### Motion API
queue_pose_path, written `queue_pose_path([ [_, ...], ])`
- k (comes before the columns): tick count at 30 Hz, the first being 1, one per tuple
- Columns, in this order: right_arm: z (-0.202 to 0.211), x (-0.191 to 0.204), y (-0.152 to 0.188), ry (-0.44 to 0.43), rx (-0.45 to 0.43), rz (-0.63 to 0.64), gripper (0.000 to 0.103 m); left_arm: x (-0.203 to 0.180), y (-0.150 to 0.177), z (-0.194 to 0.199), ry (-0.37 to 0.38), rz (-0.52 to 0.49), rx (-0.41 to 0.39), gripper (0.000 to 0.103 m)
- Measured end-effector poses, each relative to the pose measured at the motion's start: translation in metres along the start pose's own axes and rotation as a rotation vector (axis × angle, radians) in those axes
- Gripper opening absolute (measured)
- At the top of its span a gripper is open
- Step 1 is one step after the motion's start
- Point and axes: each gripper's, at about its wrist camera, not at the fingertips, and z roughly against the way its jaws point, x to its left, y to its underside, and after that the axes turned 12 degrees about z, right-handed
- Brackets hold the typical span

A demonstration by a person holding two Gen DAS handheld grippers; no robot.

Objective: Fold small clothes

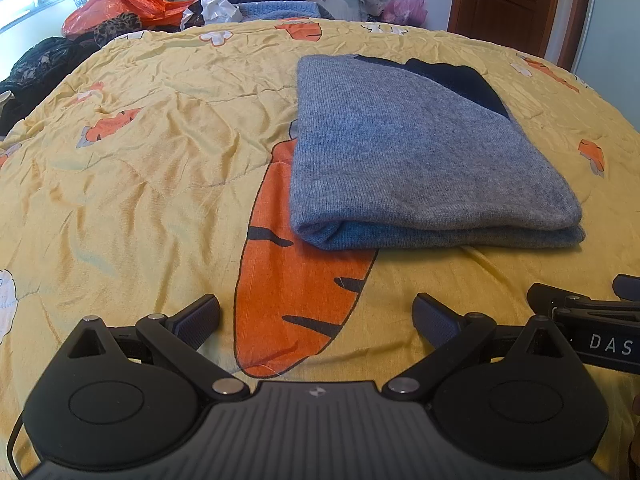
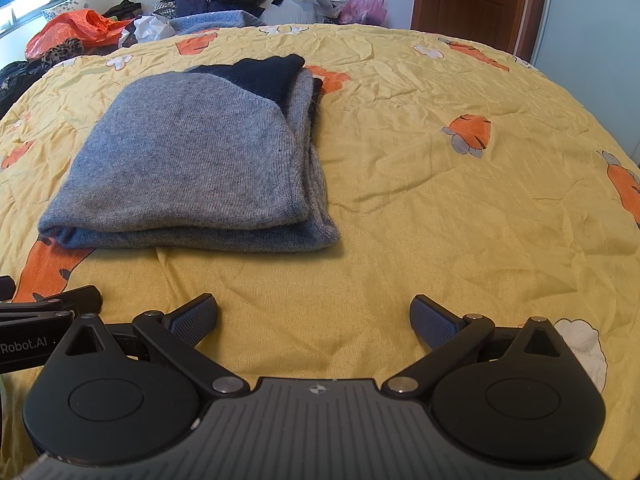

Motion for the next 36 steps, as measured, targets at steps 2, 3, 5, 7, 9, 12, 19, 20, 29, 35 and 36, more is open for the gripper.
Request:
queue_pose_path([
  [2, 0.0, -0.0001, -0.0001, 0.0, 0.0, 0.0, 0.103, 0.0, 0.0, 0.0, 0.0, 0.0, 0.0, 0.103],
  [3, 0.0, 0.0, -0.0001, 0.0, 0.0, 0.0, 0.103, 0.0, 0.0, 0.0, 0.0, 0.0, 0.0, 0.103],
  [5, 0.0, 0.0, -0.0001, 0.0, 0.0, 0.0, 0.103, 0.0001, 0.0, 0.0, 0.0, 0.0, 0.0, 0.103],
  [7, 0.0, 0.0, -0.0002, 0.0, 0.0, 0.0, 0.103, 0.0, 0.0, 0.0, 0.0, 0.0, 0.0, 0.103],
  [9, 0.0001, 0.0, -0.0003, 0.0, 0.0, 0.0, 0.103, 0.0, -0.0001, 0.0001, 0.0, 0.0, 0.0, 0.103],
  [12, 0.0001, 0.0003, -0.0001, 0.0, 0.0, 0.0, 0.103, 0.0001, -0.0001, 0.0001, 0.0, 0.0, 0.0, 0.103],
  [19, 0.0001, 0.0003, -0.0003, 0.0, 0.0, 0.0, 0.103, 0.0002, -0.0002, 0.0001, 0.0, 0.0, 0.001, 0.103],
  [20, 0.0, 0.0004, -0.0002, 0.0, 0.0, 0.0, 0.103, 0.0002, -0.0002, 0.0002, 0.0, 0.0, 0.001, 0.103],
  [29, -0.0004, 0.0003, -0.0012, -0.003, 0.007, -0.001, 0.103, 0.0004, -0.0013, 0.0008, -0.001, 0.001, 0.01, 0.103],
  [35, 0.0023, 0.0008, -0.0052, -0.022, 0.051, 0.009, 0.102, 0.002, -0.0027, 0.0048, 0.002, 0.011, 0.043, 0.103],
  [36, 0.0039, 0.0013, -0.0055, -0.029, 0.05, 0.012, 0.102, 0.0022, -0.0032, 0.0061, 0.0, 0.014, 0.045, 0.103],
])
